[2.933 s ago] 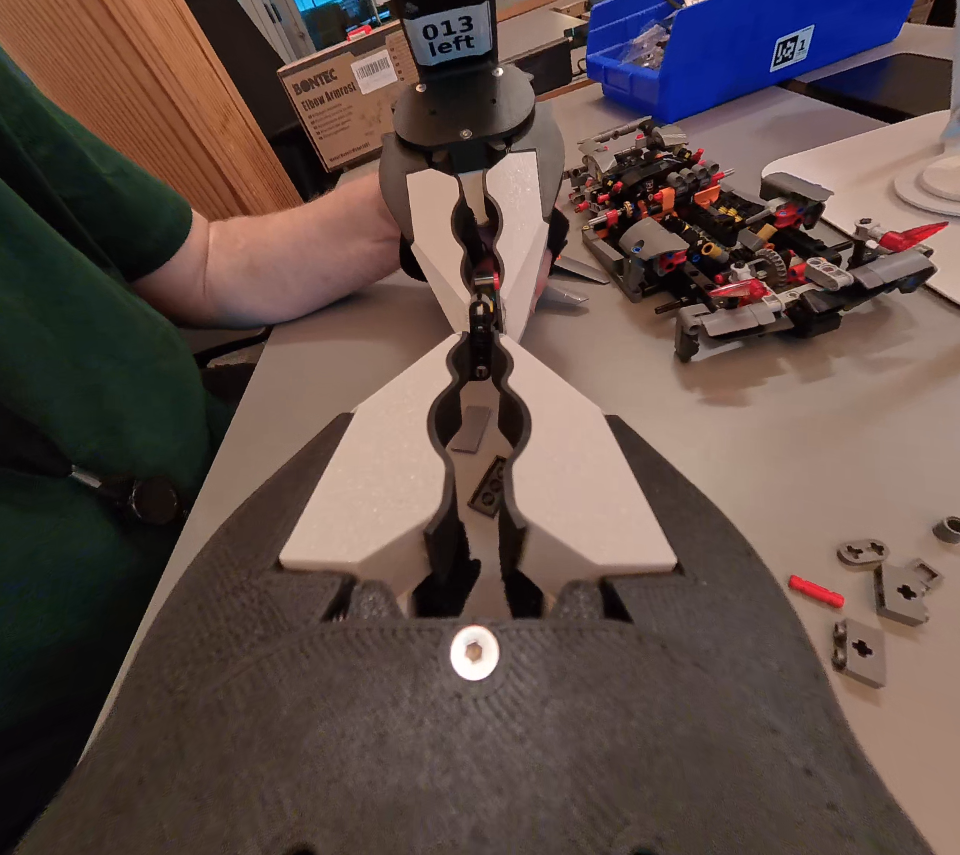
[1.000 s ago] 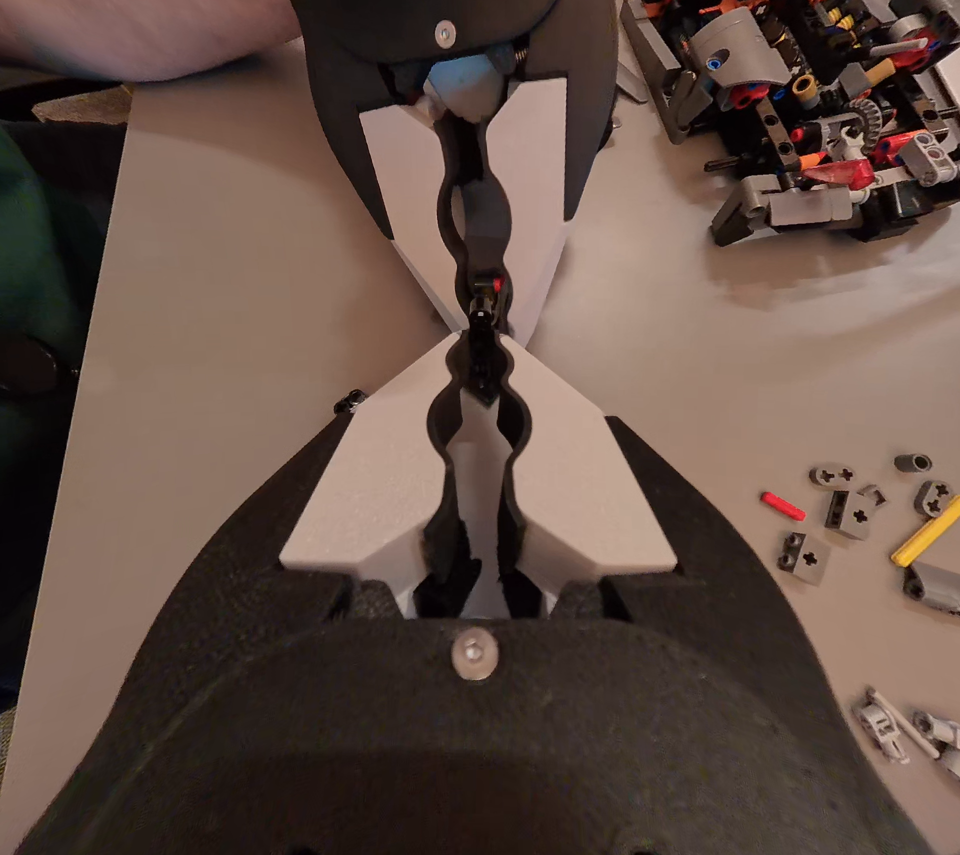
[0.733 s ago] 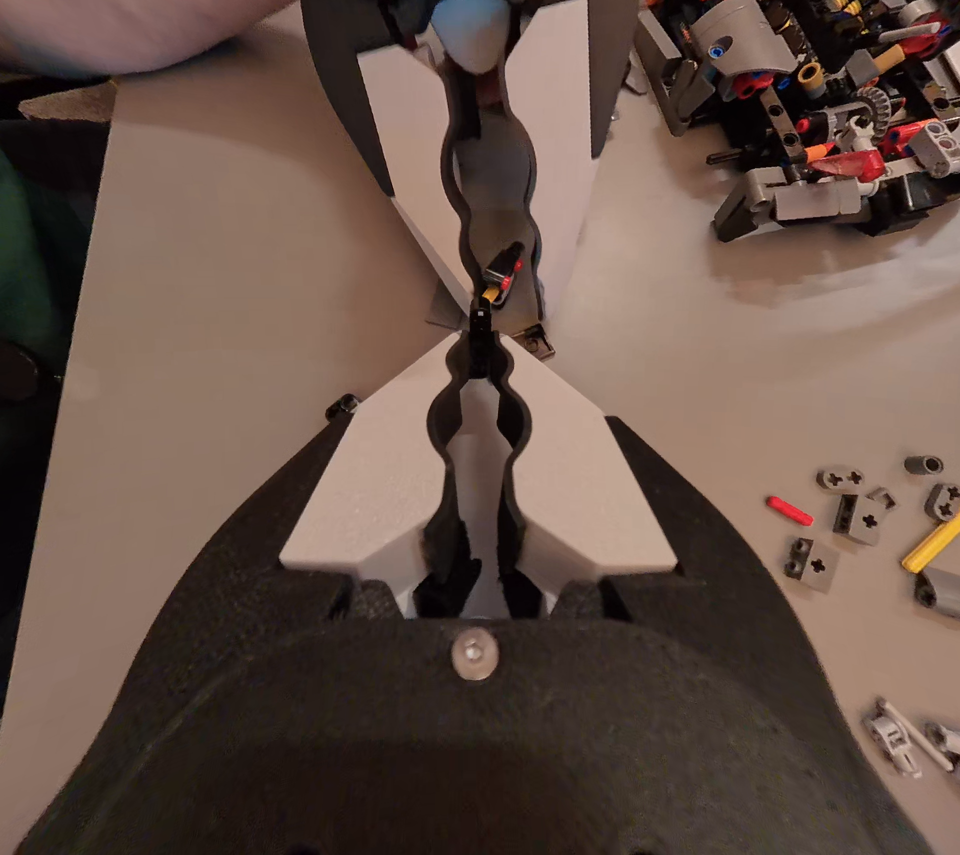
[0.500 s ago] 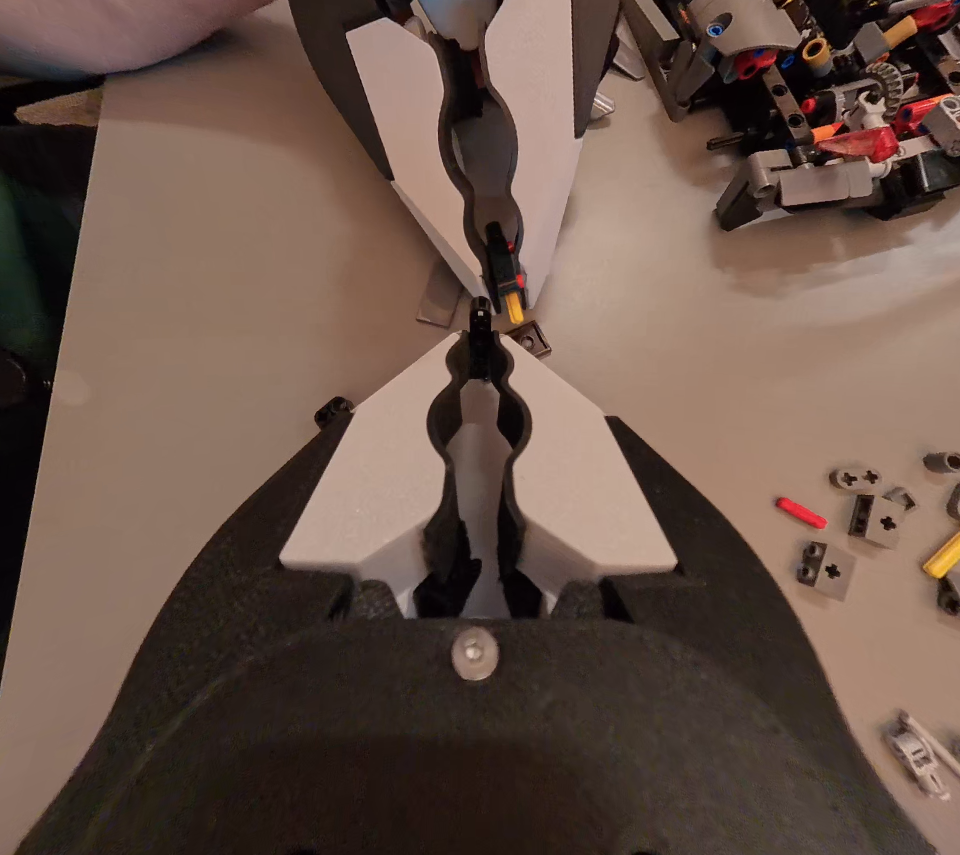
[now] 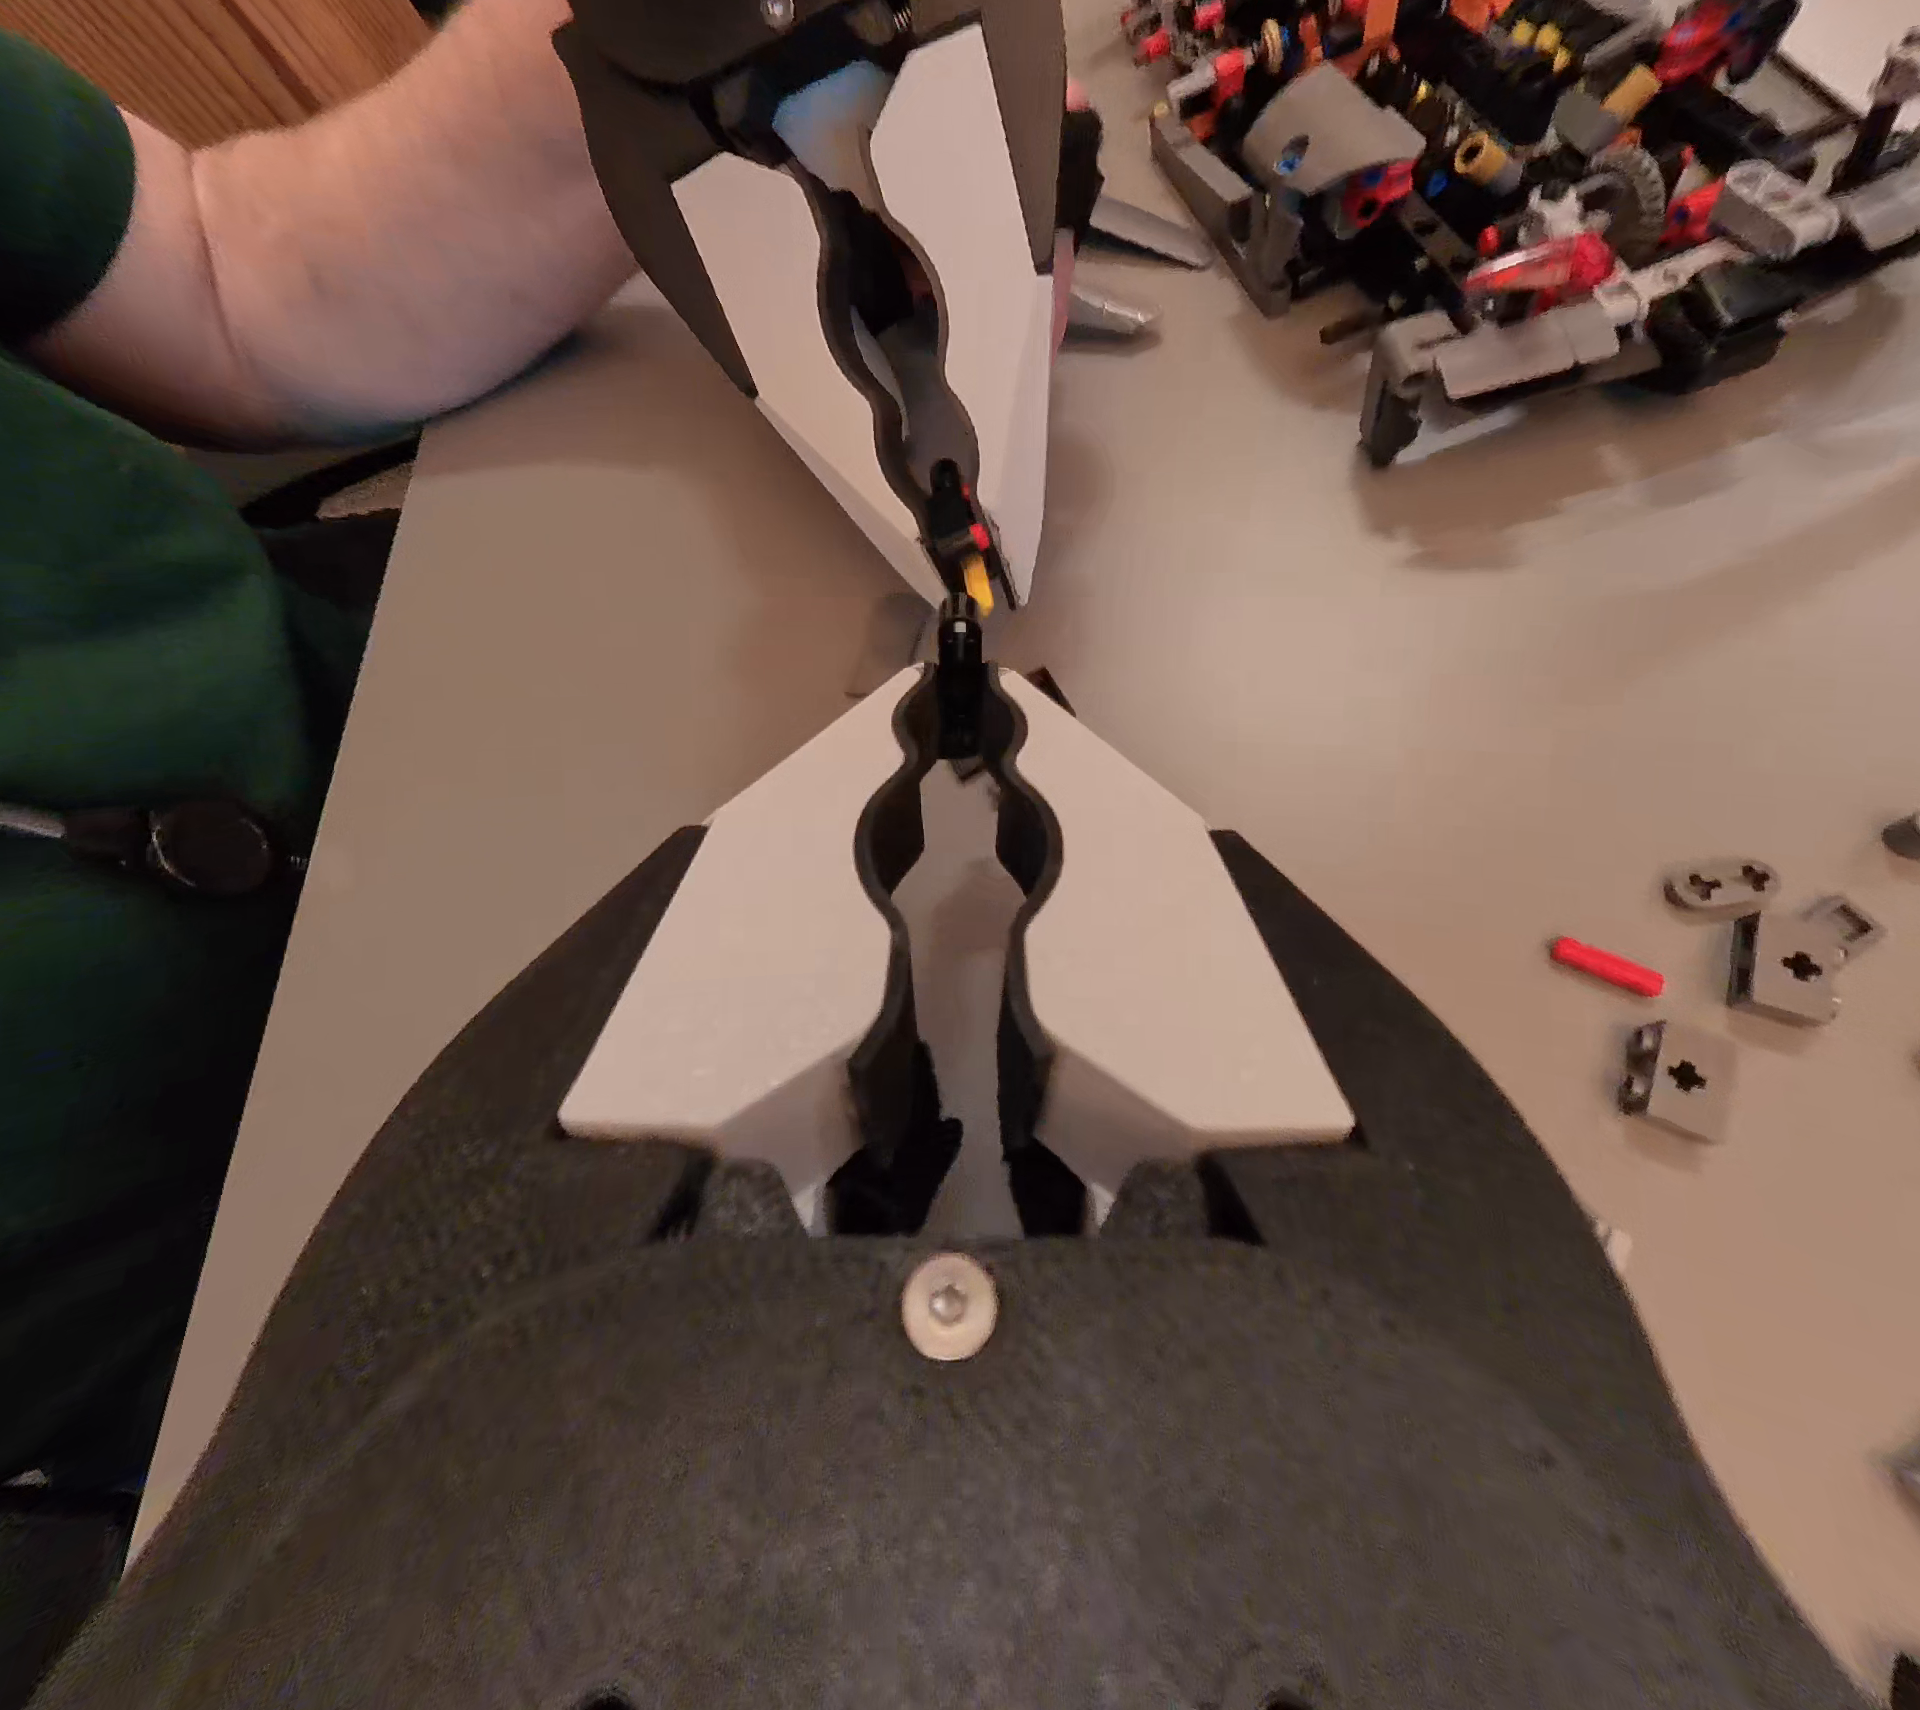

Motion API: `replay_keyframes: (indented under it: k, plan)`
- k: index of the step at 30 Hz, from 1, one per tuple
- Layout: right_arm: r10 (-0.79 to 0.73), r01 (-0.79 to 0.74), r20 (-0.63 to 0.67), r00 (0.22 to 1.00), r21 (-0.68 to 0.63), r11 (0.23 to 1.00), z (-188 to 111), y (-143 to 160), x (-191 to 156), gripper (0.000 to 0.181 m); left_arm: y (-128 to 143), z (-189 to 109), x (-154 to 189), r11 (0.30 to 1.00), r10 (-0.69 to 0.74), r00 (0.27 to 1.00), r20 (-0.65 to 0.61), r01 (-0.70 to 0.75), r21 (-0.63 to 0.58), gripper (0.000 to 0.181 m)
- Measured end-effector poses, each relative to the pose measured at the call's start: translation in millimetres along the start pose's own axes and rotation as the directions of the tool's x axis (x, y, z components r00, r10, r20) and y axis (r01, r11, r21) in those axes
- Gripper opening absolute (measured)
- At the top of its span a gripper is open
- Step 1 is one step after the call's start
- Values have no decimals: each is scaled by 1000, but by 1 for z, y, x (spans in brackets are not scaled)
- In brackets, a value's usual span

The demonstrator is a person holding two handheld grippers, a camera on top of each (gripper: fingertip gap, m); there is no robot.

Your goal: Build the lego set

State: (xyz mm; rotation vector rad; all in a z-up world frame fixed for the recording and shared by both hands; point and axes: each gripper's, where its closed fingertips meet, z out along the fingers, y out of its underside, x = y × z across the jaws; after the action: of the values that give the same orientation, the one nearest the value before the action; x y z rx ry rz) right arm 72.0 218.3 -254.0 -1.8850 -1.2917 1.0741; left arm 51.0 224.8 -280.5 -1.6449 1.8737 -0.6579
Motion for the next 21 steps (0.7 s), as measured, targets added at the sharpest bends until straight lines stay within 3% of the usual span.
replay_keyframes:
  k: [4, 7, 11, 15, 21]
  plan:
    - [-10, 10, 1, 1000, -8, 1000, 2, 2, 0, 5, 10, 10, 3, 997, 23, 1000, 4, -22, -70, 9]
    - [-8, 8, 18, 1000, 8, 1000, 3, -1, -4, 5, 14, 9, -3, 997, 15, 999, 39, -12, -80, 23]
    - [31, -40, 86, 996, 111, 993, -3, -18, -13, 5, -21, -11, -2, 995, 0, 999, 40, -4, 100, 26]
    - [46, -79, 145, 988, 231, 970, -12, -42, -23, 5, -64, -32, 7, 943, -37, 999, -29, 45, 329, 17]
    - [-39, 14, 88, 995, 263, 965, -23, -56, -32, 6, -79, -44, 11, 898, -55, 995, -84, 87, 431, 14]
